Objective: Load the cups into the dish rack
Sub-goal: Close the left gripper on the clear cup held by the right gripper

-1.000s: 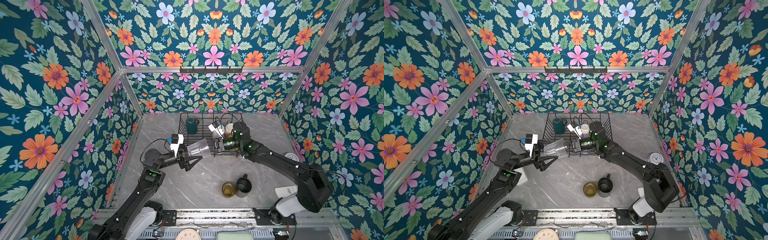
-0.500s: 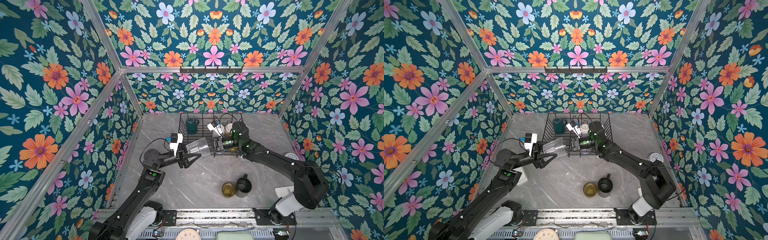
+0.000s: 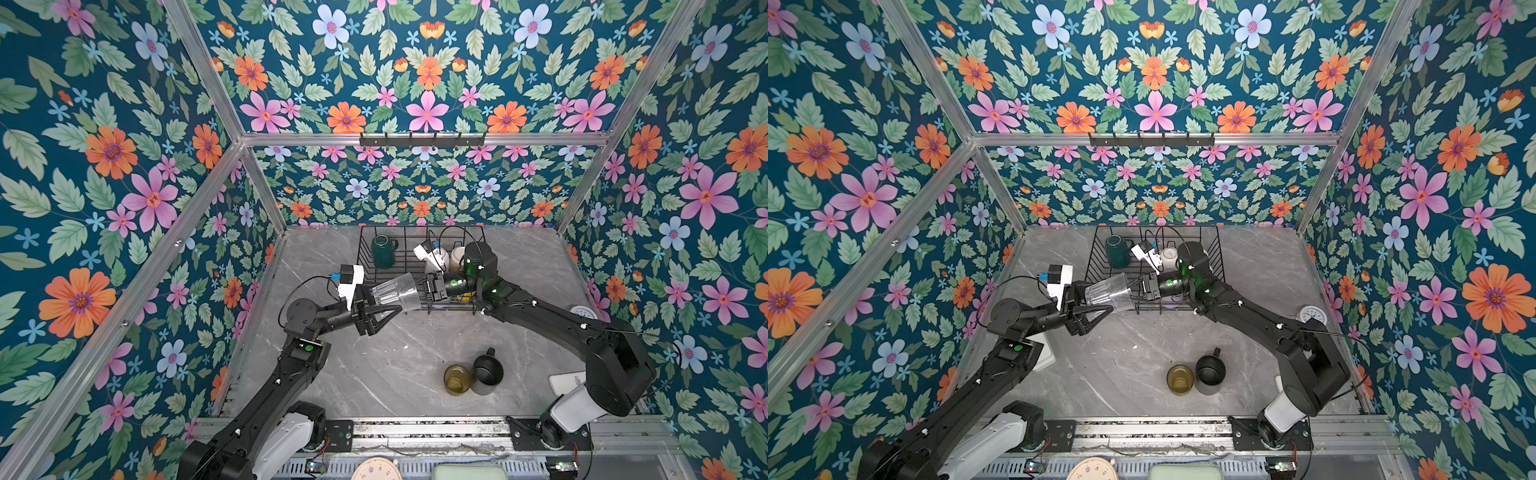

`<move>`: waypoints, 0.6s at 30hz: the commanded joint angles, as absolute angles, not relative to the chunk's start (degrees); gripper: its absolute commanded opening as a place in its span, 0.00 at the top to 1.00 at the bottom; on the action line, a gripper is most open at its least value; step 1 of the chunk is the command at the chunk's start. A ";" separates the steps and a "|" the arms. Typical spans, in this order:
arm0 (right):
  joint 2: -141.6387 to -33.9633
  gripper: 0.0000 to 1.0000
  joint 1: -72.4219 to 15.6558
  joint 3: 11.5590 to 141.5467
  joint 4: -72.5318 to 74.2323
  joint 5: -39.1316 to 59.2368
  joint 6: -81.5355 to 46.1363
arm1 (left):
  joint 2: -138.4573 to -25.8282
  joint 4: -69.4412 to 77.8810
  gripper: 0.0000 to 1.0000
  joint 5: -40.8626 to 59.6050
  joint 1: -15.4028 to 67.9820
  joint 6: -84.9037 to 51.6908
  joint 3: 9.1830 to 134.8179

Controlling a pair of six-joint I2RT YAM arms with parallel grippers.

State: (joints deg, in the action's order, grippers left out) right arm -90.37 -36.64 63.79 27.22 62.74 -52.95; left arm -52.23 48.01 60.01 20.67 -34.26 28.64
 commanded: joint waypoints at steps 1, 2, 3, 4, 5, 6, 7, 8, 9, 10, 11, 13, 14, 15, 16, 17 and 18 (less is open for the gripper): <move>-90.44 0.99 -37.06 64.15 27.64 62.13 -53.95 | -51.55 50.03 1.00 62.12 20.79 -33.56 29.17; -90.44 0.98 -37.05 64.24 27.60 62.09 -54.05 | -51.36 49.21 1.00 61.74 20.81 -33.07 29.26; -90.35 0.97 -37.02 64.25 27.60 62.09 -54.14 | -51.03 48.40 1.00 61.17 20.83 -32.43 29.46; -90.22 0.95 -37.07 64.31 27.47 61.84 -54.14 | -50.65 47.88 1.00 60.56 20.84 -32.13 29.53; -90.11 0.93 -37.03 64.34 27.33 61.69 -54.14 | -50.42 47.76 1.00 59.86 20.83 -32.08 29.60; -90.01 0.91 -37.02 64.34 26.98 61.41 -54.06 | -50.20 47.53 1.00 59.37 20.76 -31.95 29.70; -89.85 0.89 -37.01 64.42 26.70 61.17 -53.99 | -49.95 47.47 1.00 59.08 20.79 -31.83 29.84; -89.74 0.87 -37.05 64.37 26.55 60.86 -53.96 | -49.85 47.38 1.00 58.78 20.83 -31.64 29.98; -89.57 0.86 -37.01 64.34 26.37 60.61 -53.96 | -49.60 46.94 1.00 58.36 20.82 -31.37 30.15; -89.47 0.84 -37.00 64.29 26.28 60.48 -54.01 | -49.42 46.36 1.00 57.83 20.76 -30.81 30.28; -89.34 0.83 -36.97 64.27 26.11 60.34 -53.91 | -49.24 45.54 1.00 57.47 20.79 -30.32 30.40; -88.95 0.79 -36.79 64.17 25.35 59.87 -53.72 | -48.96 44.26 1.00 56.70 20.77 -29.55 30.72; -88.81 0.76 -36.66 64.01 25.15 59.62 -53.57 | -48.88 44.12 1.00 56.54 20.75 -29.38 30.72; -88.54 0.74 -36.46 63.82 24.81 59.29 -53.45 | -48.76 44.12 1.00 56.45 20.74 -29.28 30.67; -88.20 0.71 -36.19 63.57 24.60 59.06 -53.44 | -48.69 43.98 1.00 56.30 20.77 -29.33 30.72; -88.09 0.68 -36.01 63.33 24.39 58.85 -53.37 | -48.56 43.72 1.00 56.13 20.77 -29.28 30.88; -87.77 0.64 -35.61 63.08 24.02 58.67 -53.22 | -48.43 43.21 1.00 55.95 20.77 -29.04 30.98</move>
